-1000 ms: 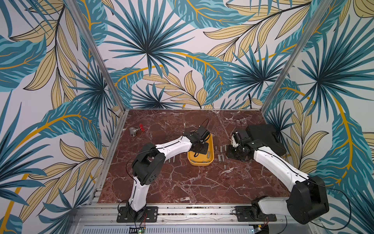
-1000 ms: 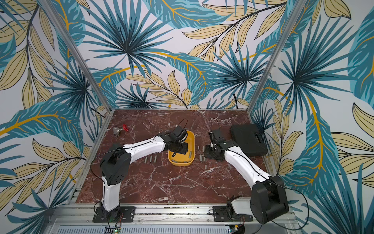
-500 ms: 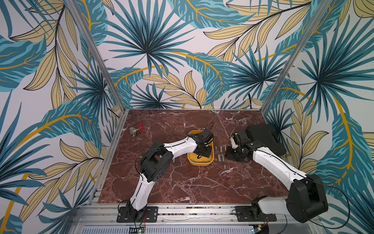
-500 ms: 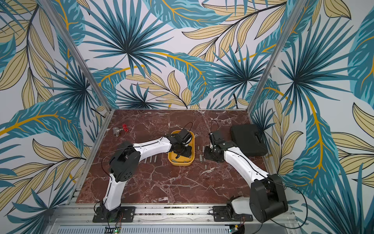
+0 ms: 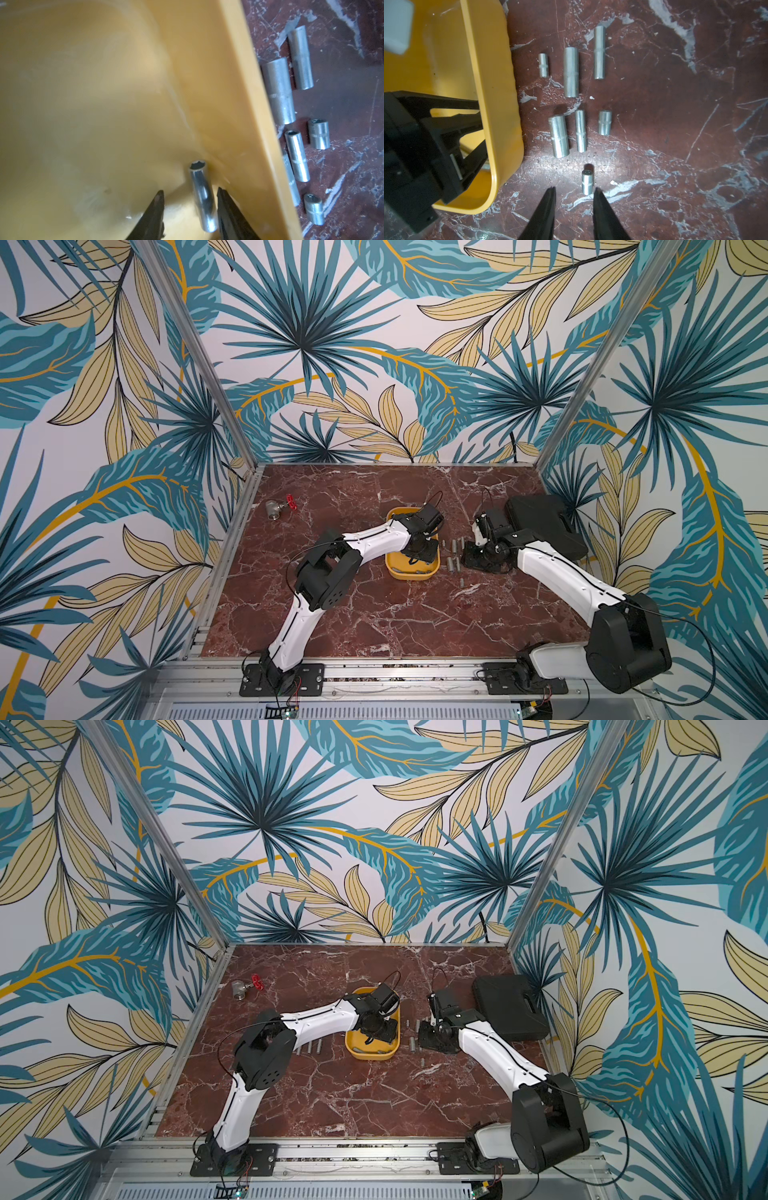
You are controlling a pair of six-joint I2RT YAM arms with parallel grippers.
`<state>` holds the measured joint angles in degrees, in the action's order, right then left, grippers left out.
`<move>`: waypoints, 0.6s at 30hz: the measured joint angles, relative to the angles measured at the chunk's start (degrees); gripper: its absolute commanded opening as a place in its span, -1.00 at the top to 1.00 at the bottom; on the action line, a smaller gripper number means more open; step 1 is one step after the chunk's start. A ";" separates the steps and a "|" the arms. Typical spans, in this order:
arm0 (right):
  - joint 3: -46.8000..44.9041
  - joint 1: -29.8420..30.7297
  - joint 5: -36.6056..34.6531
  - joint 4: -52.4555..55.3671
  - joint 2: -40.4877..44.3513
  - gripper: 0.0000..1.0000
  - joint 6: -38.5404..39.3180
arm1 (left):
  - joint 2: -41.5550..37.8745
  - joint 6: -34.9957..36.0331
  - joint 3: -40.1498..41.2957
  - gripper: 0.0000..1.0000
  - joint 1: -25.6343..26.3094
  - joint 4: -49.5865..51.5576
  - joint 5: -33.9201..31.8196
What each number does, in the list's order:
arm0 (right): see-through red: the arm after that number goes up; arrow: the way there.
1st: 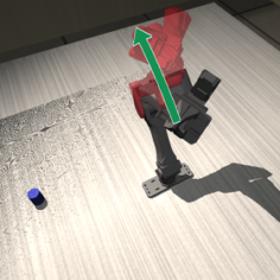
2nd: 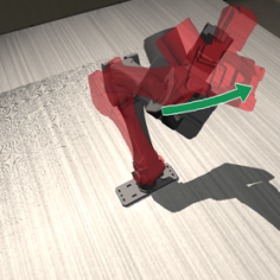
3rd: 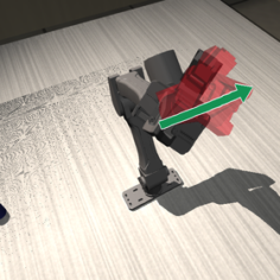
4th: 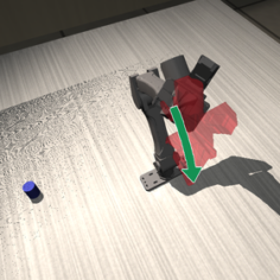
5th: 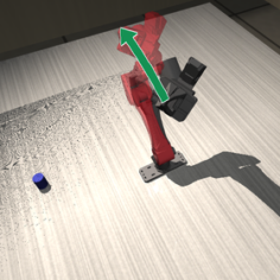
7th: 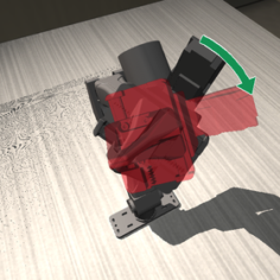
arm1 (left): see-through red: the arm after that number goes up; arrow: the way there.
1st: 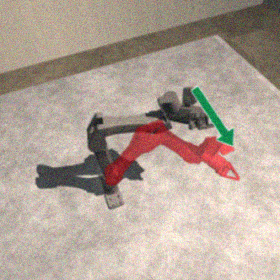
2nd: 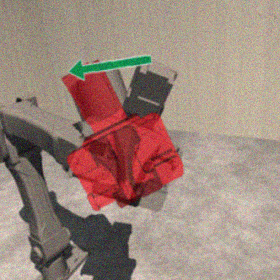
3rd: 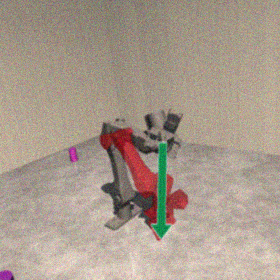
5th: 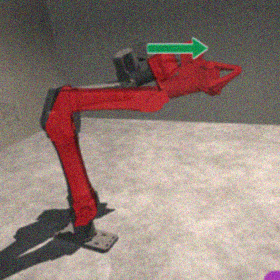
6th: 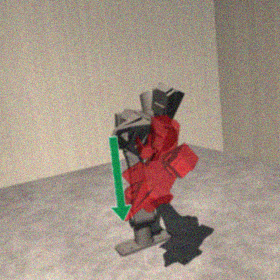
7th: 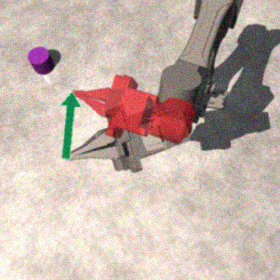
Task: Take out the socket from the storage box
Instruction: Pick up the socket head from the storage box.
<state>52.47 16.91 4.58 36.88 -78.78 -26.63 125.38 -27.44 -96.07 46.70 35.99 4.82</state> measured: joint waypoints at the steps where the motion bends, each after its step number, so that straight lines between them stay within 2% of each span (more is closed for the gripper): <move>1: -0.09 0.00 0.07 -0.02 0.02 0.35 0.00 | 0.13 0.02 -0.13 0.12 0.02 0.22 -0.13; 11: -1.22 0.00 0.46 -0.59 0.02 0.35 -0.35 | 1.01 1.44 -1.62 0.32 0.13 4.50 -6.56; 18: -1.36 0.00 0.61 -0.61 0.02 0.35 -0.39 | 1.53 2.47 -2.25 0.57 0.20 6.71 -11.69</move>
<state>51.11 16.91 5.19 36.27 -78.76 -27.03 126.91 -24.97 -98.32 46.89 42.70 -6.87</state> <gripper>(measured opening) 0.325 0.246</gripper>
